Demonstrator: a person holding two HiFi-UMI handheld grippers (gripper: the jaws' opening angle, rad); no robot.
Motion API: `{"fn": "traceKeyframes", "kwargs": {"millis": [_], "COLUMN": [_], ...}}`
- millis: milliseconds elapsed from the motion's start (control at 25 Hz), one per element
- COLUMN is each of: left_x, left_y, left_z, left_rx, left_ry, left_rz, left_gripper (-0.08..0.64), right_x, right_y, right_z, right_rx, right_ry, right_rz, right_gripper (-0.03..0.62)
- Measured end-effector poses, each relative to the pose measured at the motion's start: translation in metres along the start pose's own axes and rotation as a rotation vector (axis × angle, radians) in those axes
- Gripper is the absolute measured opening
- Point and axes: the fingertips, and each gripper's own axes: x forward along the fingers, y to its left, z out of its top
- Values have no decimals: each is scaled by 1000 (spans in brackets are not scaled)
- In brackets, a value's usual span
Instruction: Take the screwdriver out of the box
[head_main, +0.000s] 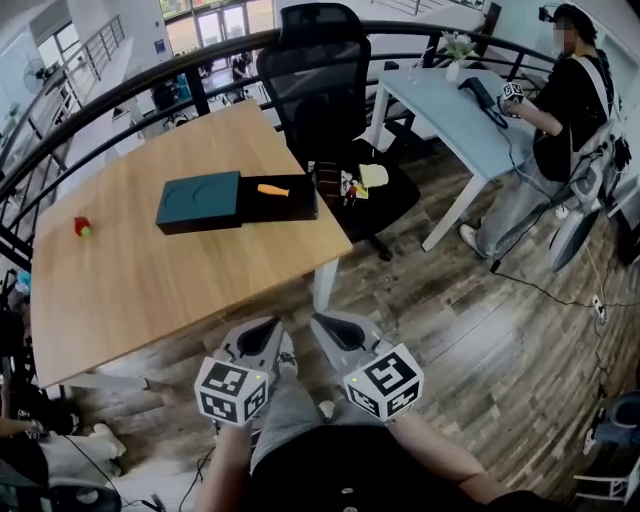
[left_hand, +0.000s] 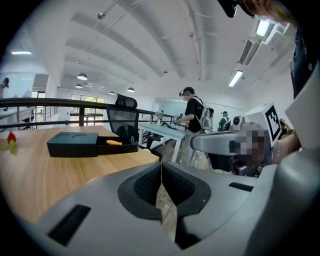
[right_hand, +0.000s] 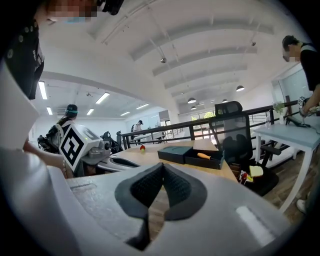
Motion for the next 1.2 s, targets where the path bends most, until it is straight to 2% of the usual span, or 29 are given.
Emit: {"fn": "traceKeyframes", "kwargs": {"millis": [240,560,760,1000,1200], "left_x": [34,86,105,119,123], "left_y": [56,134,179,202,211], "left_z": [26,74,89,101,103], "left_rx": [67,90,104,126,192], "left_ry": [26,49,63,48,71], "left_rz": [-9,-115,-155,-201,-221], "left_gripper": [21,21,21,21,21], "right_x": [52,132,175,196,205], "right_y": [-39,-94,-116,-129,-131], "right_z": [11,50,70,76,76], "right_rx": [22,32,35,33,43], "right_ry": [8,-16,-39,-38,-27], "right_rz": [-41,-137,-193,-257,-280], "right_gripper": [-3,-3,-3,-3,-3]}}
